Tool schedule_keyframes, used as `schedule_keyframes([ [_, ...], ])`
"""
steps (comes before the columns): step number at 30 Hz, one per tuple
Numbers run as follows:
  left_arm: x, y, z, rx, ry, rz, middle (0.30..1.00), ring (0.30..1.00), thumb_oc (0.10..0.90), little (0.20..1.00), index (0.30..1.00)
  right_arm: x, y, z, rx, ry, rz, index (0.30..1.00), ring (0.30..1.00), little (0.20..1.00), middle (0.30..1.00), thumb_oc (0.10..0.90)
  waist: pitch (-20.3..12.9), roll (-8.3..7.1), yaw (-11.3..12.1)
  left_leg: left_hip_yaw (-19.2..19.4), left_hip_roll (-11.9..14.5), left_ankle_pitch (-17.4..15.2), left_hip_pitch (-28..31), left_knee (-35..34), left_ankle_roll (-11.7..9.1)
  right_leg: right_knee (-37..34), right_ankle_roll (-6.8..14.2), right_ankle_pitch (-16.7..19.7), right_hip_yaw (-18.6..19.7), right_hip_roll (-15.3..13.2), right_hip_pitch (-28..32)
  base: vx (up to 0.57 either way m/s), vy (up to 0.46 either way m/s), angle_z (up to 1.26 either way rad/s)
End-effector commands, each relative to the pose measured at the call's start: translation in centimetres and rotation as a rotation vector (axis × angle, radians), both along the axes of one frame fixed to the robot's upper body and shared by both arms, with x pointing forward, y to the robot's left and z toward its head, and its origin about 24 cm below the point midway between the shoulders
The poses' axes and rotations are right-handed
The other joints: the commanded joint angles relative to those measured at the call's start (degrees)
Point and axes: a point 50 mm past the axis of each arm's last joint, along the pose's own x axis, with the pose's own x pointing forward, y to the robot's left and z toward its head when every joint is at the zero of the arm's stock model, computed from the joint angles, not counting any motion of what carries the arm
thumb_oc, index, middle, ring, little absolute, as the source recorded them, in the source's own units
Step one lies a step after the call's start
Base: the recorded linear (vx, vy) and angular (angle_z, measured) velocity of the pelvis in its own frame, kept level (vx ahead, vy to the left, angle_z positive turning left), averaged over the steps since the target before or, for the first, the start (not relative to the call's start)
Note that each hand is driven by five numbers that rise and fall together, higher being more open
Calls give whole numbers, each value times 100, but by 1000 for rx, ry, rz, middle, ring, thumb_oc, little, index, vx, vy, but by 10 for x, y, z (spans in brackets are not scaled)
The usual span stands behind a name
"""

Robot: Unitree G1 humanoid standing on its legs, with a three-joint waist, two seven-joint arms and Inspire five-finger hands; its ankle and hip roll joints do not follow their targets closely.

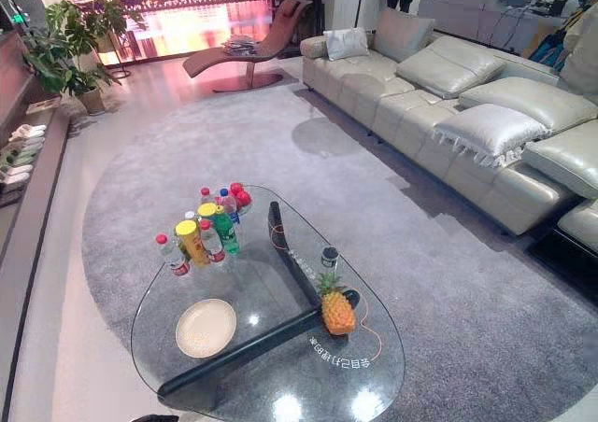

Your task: Pick up the fruit to the plate

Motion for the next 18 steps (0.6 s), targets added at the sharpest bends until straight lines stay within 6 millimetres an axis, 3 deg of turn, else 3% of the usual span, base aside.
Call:
schedule_keyframes([
  [1, 8, -12, -2, -34, 15, 13, 900, 900, 800, 900, 900, 21, 10, 0, 38, -7, 41, 900, 900, 900, 900, 800, 172, -126, -19, 181, 299, 69, 50, 35, -27, 22, 38, 372, -8, -223, 65, -250, 53, 1],
  [18, 10, -11, -2, -30, 9, 8, 900, 900, 800, 900, 900, 21, 8, 0, 33, -6, 41, 900, 900, 900, 900, 800, 200, -111, -3, 158, 297, 58, 62, 35, -19, 22, 35, 361, -33, -237, 90, 0, 0, 0],
])
